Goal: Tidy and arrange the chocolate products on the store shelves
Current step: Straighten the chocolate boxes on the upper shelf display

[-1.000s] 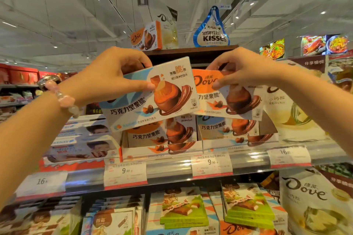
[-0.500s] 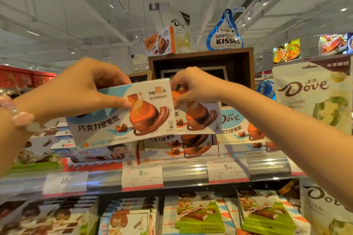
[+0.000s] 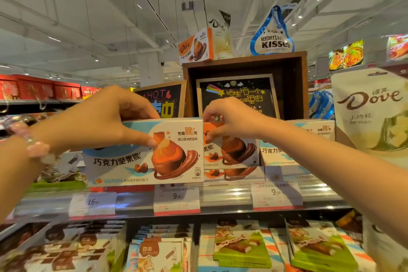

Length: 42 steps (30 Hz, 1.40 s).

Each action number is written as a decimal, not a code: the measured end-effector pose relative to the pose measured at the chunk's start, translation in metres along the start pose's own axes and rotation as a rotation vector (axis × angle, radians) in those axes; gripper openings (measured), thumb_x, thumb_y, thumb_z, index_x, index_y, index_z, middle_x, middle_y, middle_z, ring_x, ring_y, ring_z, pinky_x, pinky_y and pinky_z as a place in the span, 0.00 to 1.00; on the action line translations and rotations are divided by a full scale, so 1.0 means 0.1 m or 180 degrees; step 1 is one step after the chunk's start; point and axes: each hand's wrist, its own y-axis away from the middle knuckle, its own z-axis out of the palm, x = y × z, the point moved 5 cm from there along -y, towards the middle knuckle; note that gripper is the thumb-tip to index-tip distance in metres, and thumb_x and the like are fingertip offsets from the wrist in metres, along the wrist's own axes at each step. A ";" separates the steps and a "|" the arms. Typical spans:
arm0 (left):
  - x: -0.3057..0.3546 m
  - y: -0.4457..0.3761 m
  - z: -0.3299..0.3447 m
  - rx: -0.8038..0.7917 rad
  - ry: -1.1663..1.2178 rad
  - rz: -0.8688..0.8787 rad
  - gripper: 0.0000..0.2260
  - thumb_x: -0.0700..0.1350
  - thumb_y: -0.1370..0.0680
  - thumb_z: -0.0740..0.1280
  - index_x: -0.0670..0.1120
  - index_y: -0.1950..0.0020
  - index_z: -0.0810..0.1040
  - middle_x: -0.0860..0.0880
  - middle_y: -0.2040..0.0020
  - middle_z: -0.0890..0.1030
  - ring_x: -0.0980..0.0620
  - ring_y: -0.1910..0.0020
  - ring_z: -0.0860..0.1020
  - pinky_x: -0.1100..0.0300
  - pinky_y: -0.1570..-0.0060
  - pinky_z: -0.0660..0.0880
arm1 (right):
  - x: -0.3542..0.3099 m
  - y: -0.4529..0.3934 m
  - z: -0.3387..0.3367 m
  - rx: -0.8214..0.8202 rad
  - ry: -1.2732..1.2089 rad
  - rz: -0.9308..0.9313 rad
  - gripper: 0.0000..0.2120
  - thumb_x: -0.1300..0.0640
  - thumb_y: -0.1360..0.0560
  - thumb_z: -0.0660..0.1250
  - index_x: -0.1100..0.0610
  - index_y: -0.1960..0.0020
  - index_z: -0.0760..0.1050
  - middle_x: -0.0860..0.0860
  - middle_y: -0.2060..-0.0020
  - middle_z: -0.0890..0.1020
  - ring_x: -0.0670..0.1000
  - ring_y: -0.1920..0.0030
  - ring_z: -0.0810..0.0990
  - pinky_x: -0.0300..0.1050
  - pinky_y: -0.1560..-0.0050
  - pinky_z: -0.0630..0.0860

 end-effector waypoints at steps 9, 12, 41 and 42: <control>0.10 -0.13 0.21 -0.0194 -0.0050 0.0093 0.16 0.51 0.41 0.75 0.48 0.55 0.83 0.57 0.59 0.84 0.60 0.59 0.82 0.67 0.58 0.78 | 0.07 0.09 0.15 -0.0278 0.0081 -0.0109 0.14 0.51 0.28 0.71 0.53 0.44 0.79 0.45 0.51 0.78 0.45 0.49 0.75 0.46 0.48 0.74; 0.14 -0.20 0.28 -0.0236 -0.0086 0.0157 0.16 0.53 0.41 0.75 0.49 0.55 0.83 0.58 0.60 0.84 0.61 0.60 0.82 0.67 0.57 0.78 | -0.01 0.18 -0.17 -0.0297 -0.0481 0.0066 0.15 0.54 0.22 0.63 0.55 0.36 0.75 0.45 0.45 0.78 0.40 0.48 0.76 0.33 0.48 0.73; 0.20 -1.01 1.13 -0.0380 -0.0712 0.0273 0.26 0.54 0.33 0.75 0.50 0.37 0.73 0.54 0.40 0.75 0.56 0.41 0.72 0.63 0.45 0.69 | 0.68 1.27 -1.33 -0.0713 0.0319 0.1588 0.17 0.63 0.26 0.68 0.42 0.46 0.71 0.44 0.49 0.78 0.48 0.46 0.78 0.42 0.54 0.80; 0.17 -1.01 1.16 -0.0420 -0.0726 0.0271 0.24 0.54 0.32 0.74 0.51 0.38 0.74 0.54 0.40 0.76 0.55 0.41 0.73 0.61 0.44 0.70 | 0.71 1.28 -1.32 -0.0718 0.0333 0.1612 0.17 0.63 0.26 0.68 0.43 0.45 0.71 0.44 0.48 0.78 0.48 0.45 0.78 0.42 0.54 0.80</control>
